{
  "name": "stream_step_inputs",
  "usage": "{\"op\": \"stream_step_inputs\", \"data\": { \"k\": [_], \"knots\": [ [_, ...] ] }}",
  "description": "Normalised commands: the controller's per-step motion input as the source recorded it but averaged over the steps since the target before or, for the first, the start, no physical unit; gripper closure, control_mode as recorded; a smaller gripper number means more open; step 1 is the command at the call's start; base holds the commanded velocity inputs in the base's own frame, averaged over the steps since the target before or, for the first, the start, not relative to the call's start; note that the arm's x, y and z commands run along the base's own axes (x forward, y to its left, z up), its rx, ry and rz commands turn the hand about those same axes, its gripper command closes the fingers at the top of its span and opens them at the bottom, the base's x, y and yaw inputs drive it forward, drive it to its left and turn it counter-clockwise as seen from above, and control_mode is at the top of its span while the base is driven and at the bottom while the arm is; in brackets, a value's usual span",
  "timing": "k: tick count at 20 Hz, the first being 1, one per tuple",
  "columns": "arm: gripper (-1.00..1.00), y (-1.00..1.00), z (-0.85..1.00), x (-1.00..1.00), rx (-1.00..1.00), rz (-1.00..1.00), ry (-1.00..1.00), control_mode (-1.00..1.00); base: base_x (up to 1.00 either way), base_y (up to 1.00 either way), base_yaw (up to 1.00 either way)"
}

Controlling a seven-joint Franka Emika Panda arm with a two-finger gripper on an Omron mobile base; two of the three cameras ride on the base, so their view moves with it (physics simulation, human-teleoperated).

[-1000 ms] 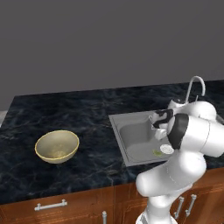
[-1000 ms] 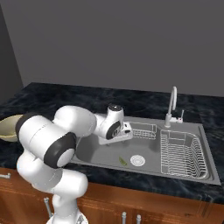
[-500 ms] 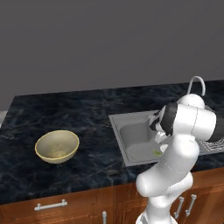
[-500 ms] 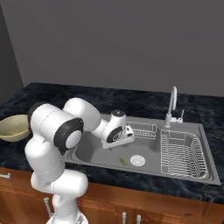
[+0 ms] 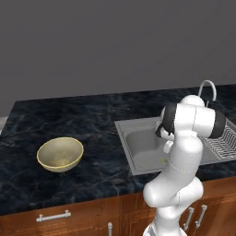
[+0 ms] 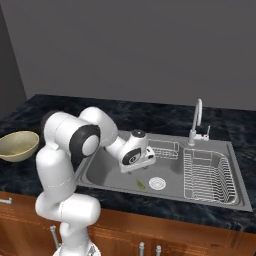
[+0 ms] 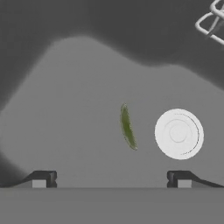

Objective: Pick the tangerines from the cabinet and place them in one bowl. Pick the lemon wedge from the sink and place it in the other bowl.

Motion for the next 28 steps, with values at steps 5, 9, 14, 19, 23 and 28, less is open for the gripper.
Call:
{"op": "stream_step_inputs", "data": {
  "k": [5,9,14,19,23,28],
  "knots": [
    [-1.00,-0.01,-0.18,0.17,0.00,0.03,0.02,-1.00,0.00,0.00,0.00],
    [-1.00,-0.03,-0.16,0.19,0.00,0.03,0.03,-1.00,0.00,0.00,0.00],
    [-1.00,-0.06,-0.13,0.20,0.00,0.02,0.02,-1.00,0.00,0.00,0.00],
    [-1.00,-0.07,-0.16,0.10,0.00,0.01,0.00,-1.00,0.00,0.00,0.00],
    [-1.00,-0.02,-0.21,0.16,0.00,0.00,0.00,-1.00,0.00,0.00,0.00],
    [-1.00,0.00,-0.16,0.21,0.00,0.00,0.00,-1.00,0.00,0.00,0.00]
  ]
}}
